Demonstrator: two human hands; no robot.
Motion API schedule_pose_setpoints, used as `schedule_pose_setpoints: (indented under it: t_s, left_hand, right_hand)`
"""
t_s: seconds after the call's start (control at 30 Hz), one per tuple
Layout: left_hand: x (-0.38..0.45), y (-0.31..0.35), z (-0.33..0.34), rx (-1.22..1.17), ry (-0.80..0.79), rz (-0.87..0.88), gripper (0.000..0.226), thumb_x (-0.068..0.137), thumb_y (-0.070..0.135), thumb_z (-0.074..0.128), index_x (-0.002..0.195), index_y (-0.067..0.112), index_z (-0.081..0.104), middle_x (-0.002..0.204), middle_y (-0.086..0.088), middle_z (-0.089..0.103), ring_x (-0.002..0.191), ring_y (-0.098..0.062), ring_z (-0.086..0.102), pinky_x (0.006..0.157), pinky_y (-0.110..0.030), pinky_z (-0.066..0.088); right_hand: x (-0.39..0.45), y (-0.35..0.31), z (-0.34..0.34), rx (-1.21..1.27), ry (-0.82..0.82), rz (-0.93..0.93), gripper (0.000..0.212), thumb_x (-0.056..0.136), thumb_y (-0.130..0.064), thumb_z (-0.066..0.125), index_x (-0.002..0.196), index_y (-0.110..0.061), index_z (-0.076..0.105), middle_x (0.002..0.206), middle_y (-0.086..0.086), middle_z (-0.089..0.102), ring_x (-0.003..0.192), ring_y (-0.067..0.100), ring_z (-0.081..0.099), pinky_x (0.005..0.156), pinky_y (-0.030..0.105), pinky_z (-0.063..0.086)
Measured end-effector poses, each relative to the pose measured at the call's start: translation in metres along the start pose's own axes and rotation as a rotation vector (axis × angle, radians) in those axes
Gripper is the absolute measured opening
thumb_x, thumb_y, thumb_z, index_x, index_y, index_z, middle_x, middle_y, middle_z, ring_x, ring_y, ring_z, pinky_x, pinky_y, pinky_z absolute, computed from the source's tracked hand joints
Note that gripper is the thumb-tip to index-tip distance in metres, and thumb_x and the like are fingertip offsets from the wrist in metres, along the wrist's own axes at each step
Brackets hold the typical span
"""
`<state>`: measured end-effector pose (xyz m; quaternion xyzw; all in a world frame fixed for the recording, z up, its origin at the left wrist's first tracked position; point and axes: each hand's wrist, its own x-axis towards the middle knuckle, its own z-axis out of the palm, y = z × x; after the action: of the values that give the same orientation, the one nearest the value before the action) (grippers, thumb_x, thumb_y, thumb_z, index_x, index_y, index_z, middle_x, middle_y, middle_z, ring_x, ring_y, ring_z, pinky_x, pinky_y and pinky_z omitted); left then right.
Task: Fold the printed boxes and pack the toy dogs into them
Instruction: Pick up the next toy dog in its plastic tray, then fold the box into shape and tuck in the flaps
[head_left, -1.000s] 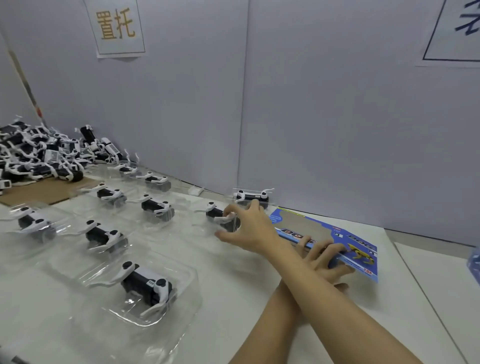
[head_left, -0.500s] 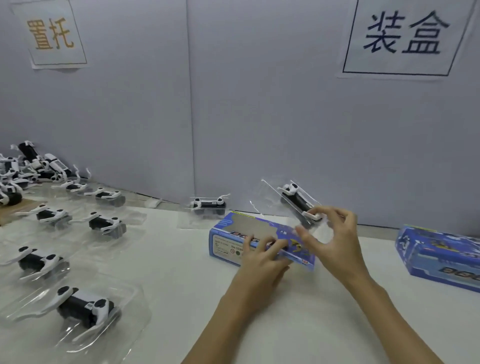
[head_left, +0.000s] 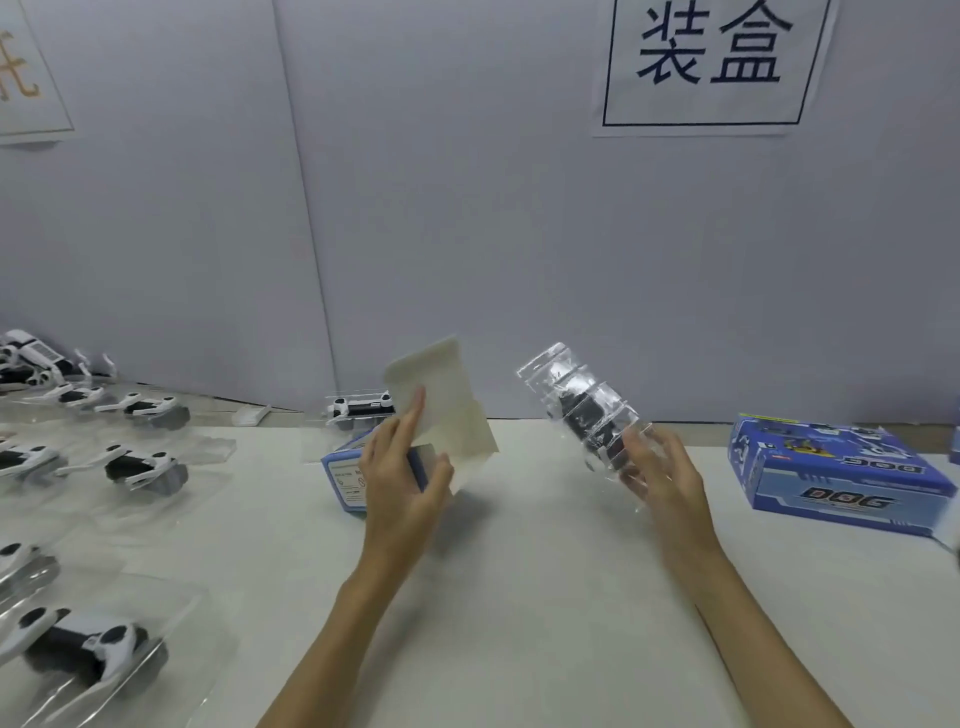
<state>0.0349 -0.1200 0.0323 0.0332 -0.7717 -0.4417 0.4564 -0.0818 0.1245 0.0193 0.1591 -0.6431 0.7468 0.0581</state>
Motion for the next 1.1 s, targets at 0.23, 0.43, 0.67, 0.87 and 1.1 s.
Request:
schedule_pose_setpoints:
  t_s: [0.23, 0.43, 0.67, 0.87, 1.1]
  left_hand:
    - [0.011, 0.010, -0.013, -0.089, -0.064, -0.144, 0.080, 0.082, 0.019, 0.040, 0.160, 0.033, 0.030, 0.107, -0.011, 0.045, 0.102, -0.022, 0.044, 0.105, -0.036, 0.032]
    - [0.011, 0.011, -0.015, -0.108, -0.128, -0.163, 0.076, 0.085, 0.022, 0.036, 0.159, 0.036, 0.031, 0.120, 0.006, 0.050, 0.113, -0.020, 0.046, 0.115, -0.043, 0.031]
    - [0.007, 0.007, -0.019, -0.105, -0.136, -0.169, 0.074, 0.085, 0.018, 0.040, 0.157, 0.036, 0.037, 0.116, 0.007, 0.051, 0.114, -0.022, 0.049, 0.118, -0.058, 0.032]
    - [0.003, 0.006, -0.010, 0.040, -0.139, -0.054, 0.079, 0.081, 0.013, 0.041, 0.155, 0.037, 0.035, 0.114, -0.003, 0.051, 0.105, -0.001, 0.043, 0.111, -0.018, 0.019]
    - [-0.009, 0.007, -0.005, 0.243, -0.384, 0.121, 0.077, 0.086, 0.023, 0.043, 0.160, 0.040, 0.028, 0.108, 0.039, 0.038, 0.107, -0.005, 0.039, 0.112, -0.037, 0.029]
  right_hand:
    - [-0.012, -0.024, 0.013, 0.199, -0.227, 0.030, 0.034, 0.074, -0.057, 0.070, 0.102, -0.039, 0.075, 0.098, -0.009, 0.073, 0.088, 0.010, 0.067, 0.087, 0.031, 0.054]
    - [-0.020, -0.033, 0.021, 0.206, -0.344, 0.048, 0.021, 0.085, -0.040, 0.064, 0.102, -0.032, 0.074, 0.101, -0.006, 0.073, 0.089, 0.011, 0.070, 0.082, 0.025, 0.054]
    - [-0.027, -0.024, 0.023, -0.385, -0.288, -0.255, 0.045, 0.073, -0.059, 0.071, 0.114, -0.042, 0.064, 0.126, -0.007, 0.052, 0.124, 0.004, 0.056, 0.107, 0.023, 0.042]
    - [-0.029, -0.023, 0.023, -0.624, -0.289, -0.385, 0.048, 0.072, -0.062, 0.070, 0.117, -0.049, 0.059, 0.134, -0.019, 0.035, 0.135, -0.002, 0.039, 0.102, 0.013, 0.033]
    - [-0.039, -0.028, 0.034, -0.723, -0.387, -0.348, 0.053, 0.074, -0.068, 0.063, 0.124, -0.052, 0.050, 0.134, -0.016, 0.030, 0.136, 0.002, 0.033, 0.100, 0.021, 0.037]
